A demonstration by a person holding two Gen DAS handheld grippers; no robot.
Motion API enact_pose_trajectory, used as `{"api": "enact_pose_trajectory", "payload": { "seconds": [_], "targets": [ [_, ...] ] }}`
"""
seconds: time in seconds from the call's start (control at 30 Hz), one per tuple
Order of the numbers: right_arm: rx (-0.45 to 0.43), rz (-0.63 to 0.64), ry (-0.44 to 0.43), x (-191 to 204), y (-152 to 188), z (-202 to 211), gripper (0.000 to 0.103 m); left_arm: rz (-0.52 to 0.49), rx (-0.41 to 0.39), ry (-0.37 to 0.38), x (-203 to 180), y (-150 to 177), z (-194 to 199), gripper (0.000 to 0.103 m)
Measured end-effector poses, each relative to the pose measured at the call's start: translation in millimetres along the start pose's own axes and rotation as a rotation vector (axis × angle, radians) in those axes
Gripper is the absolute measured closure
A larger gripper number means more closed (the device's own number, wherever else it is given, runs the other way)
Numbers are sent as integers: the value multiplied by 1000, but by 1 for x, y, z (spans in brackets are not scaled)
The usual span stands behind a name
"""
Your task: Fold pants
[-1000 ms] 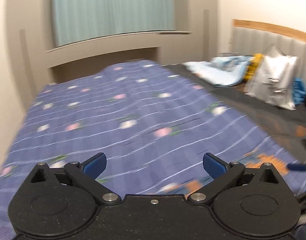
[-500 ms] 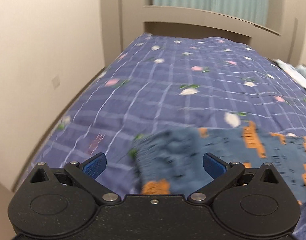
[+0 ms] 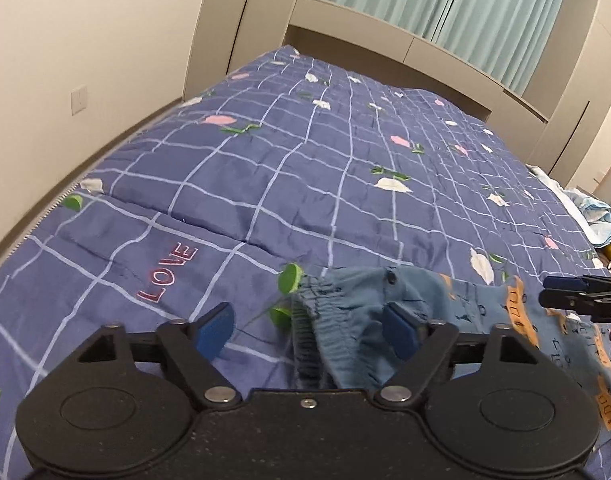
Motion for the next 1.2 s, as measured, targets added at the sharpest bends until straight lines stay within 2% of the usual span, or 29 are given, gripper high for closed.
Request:
{"api": "enact_pose_trajectory", "payload": {
  "seconds": [0.1, 0.13, 0.17, 0.2, 0.23, 0.27, 0.3, 0.43, 0.6, 0.7, 0.73, 0.77, 0.8, 0.83, 0.87, 0.9, 0.93, 1.0, 1.07, 1.2],
  "targets": [
    [24, 1, -20, -2, -7, -14, 33, 26, 26, 49, 6, -5, -10, 41],
    [33, 3, -26, -2, -9, -19, 35, 26, 36, 72, 5, -5, -13, 58],
    [40, 11, -28, -2, -10, -23, 43, 18, 46, 90, 3, -7, -16, 66],
    [46, 20, -26, -2, -12, -27, 59, 10, 42, 69, 1, -8, -17, 70],
    [52, 25, -20, -2, -13, -30, 67, -5, 31, 35, -3, -10, -16, 84],
    [57, 25, -16, -2, -14, -33, 86, -15, 23, 20, -6, -11, -13, 99],
    [54, 25, -20, -2, -14, -34, 94, -17, 10, 24, -8, -13, -8, 99],
    [15, 44, 11, 1, -17, -25, 97, -68, -57, -28, -23, -19, 12, 99],
    [27, 53, 53, 3, -18, -32, 97, -109, 9, -110, -25, -16, -9, 99],
    [39, 58, 67, 4, -15, -39, 95, -75, 25, -116, -19, -13, -17, 93],
    [39, 63, 72, 4, -15, -39, 94, -66, 21, -119, -18, -13, -14, 88],
    [34, 67, 80, 5, -14, -36, 88, -68, 15, -132, -19, -13, -11, 78],
    [25, 75, 94, 6, -13, -31, 76, -75, 13, -150, -22, -13, -7, 70],
    [18, 81, 116, 6, -10, -25, 68, -79, 10, -173, -25, -14, -4, 51],
    [9, 85, 136, 6, -7, -17, 53, -80, 5, -190, -29, -14, 0, 34],
    [-3, 89, 151, 5, -2, -8, 44, -82, -3, -203, -34, -14, 4, 28],
    [-13, 92, 161, 5, 6, 2, 40, -92, -14, -211, -42, -14, 8, 22],
    [-23, 79, 177, 3, 23, 21, 20, -119, -13, -203, -60, -13, 10, 13],
    [-39, 47, 196, -3, 47, 43, 8, -147, -7, -188, -85, -11, 9, 2],
    [-70, -50, 248, -19, 97, 88, 0, -236, 9, -130, -145, -3, -1, 1]
  ]
}}
Point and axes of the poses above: each gripper's, at about its wrist camera, not at the fingertips, and z roughly against the way its jaws point, x to its left, y to its underside, the point moved 5 cm from there along -z, roughly the way its jaws point, and after that the axes turned 14 degrees about x, right-handed, at the moved point
